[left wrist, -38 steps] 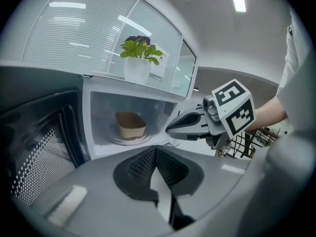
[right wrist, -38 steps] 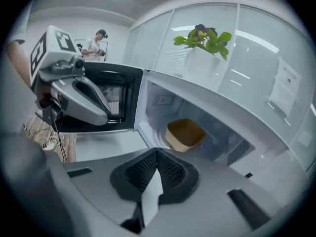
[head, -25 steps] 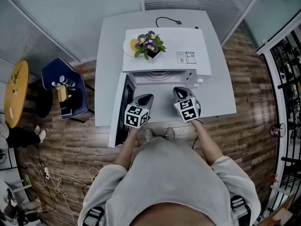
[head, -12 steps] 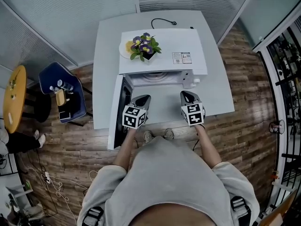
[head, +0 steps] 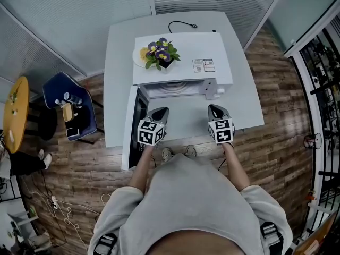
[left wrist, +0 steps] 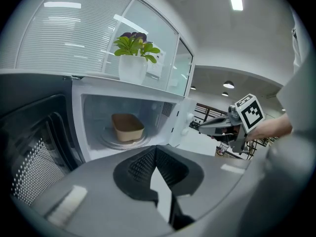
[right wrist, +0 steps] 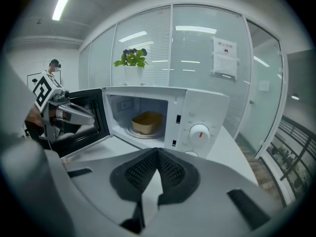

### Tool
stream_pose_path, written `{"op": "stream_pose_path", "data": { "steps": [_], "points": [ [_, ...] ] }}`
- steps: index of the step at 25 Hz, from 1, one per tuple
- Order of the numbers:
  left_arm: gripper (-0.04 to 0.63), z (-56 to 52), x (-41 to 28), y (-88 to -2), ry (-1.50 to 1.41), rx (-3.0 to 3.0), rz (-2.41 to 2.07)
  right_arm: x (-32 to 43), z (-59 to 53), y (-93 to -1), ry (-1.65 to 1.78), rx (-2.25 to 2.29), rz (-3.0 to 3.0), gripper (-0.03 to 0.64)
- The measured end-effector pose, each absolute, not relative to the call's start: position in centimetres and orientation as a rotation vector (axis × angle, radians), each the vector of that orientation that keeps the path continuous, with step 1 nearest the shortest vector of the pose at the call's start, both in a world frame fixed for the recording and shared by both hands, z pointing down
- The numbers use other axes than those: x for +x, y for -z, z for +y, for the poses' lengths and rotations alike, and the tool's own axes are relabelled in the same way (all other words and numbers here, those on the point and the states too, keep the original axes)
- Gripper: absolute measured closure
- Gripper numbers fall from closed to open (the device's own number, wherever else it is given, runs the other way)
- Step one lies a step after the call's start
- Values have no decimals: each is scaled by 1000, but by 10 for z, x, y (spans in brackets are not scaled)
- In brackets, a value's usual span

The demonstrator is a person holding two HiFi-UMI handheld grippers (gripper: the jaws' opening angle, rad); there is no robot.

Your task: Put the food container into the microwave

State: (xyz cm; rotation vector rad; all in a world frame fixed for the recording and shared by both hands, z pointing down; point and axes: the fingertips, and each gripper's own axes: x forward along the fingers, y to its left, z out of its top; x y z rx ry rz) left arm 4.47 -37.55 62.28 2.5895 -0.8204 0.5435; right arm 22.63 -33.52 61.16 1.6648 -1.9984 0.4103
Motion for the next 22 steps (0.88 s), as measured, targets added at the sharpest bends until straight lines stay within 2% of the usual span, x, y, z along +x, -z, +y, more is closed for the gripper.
{"op": "stream_pose_path", "data": {
  "steps": [22],
  "points": [
    [584, -378, 51, -625, -540, 2587, -806, 218, -332, -623, -429, 1632, -1991, 603]
  ]
}}
